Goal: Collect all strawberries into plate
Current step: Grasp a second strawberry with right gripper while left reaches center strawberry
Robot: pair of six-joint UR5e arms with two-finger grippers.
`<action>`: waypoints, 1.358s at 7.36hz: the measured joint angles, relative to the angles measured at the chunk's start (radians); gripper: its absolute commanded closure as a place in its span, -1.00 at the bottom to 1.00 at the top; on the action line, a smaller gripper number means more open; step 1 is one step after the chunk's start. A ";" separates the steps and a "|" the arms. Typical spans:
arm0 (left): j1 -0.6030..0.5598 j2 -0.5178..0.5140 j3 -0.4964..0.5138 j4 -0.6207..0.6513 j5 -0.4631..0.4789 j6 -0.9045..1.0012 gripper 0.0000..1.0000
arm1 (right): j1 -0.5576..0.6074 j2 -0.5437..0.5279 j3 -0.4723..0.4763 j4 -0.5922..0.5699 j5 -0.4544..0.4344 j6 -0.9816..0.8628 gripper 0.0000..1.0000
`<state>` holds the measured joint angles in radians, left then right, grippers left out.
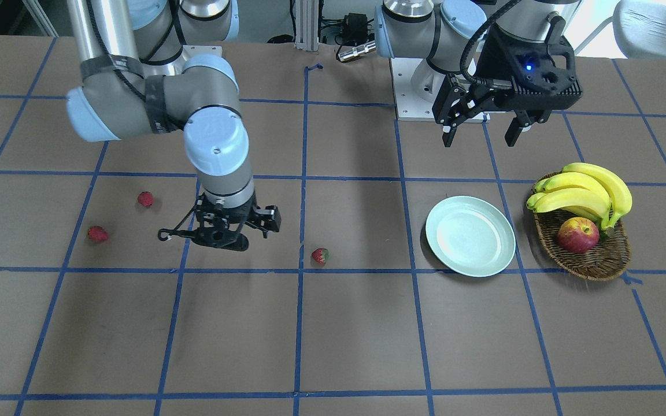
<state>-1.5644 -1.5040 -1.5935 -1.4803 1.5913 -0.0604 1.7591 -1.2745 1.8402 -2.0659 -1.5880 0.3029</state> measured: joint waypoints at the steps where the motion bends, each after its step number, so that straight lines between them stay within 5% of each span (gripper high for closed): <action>1: -0.003 -0.009 -0.006 0.002 -0.012 -0.090 -1.00 | -0.092 -0.053 0.088 -0.030 -0.018 -0.127 -1.00; 4: -0.041 -0.081 -0.050 0.118 -0.078 -0.367 -1.00 | -0.305 -0.132 0.308 -0.174 -0.029 -0.421 -0.99; 5: -0.085 -0.141 -0.064 0.204 -0.083 -0.508 -1.00 | -0.365 -0.138 0.352 -0.198 -0.029 -0.509 -0.84; 8: -0.220 -0.360 -0.076 0.421 -0.079 -0.848 -1.00 | -0.443 -0.141 0.443 -0.226 -0.025 -0.637 0.45; 10: -0.269 -0.493 -0.077 0.527 -0.072 -0.956 -0.94 | -0.447 -0.143 0.452 -0.231 -0.029 -0.636 0.69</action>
<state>-1.8333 -1.9971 -1.6708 -0.9533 1.5191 -1.0162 1.3122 -1.4171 2.2917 -2.2973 -1.6167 -0.3334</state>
